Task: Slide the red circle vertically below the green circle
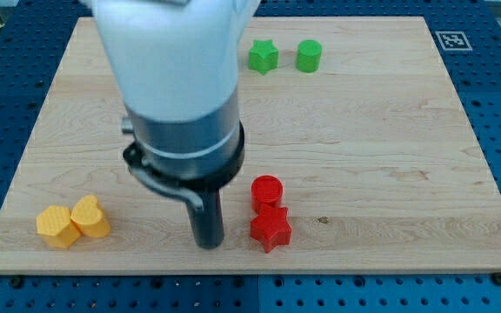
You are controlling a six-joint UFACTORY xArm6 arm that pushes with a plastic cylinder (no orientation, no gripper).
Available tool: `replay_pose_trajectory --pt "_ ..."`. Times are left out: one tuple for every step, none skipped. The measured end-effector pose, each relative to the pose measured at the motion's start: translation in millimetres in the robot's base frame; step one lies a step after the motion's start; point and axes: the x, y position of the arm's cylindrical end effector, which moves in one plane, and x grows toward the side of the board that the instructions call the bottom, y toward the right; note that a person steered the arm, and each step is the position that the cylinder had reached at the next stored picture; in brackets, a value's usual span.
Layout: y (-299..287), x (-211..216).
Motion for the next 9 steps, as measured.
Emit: replay_pose_trajectory --pt "41 10" --pt "101 12" --pt "103 14" --pt "99 13" --pt "78 14" --pt "55 11" --pt "53 7" --pt "56 8" --pt "64 13"
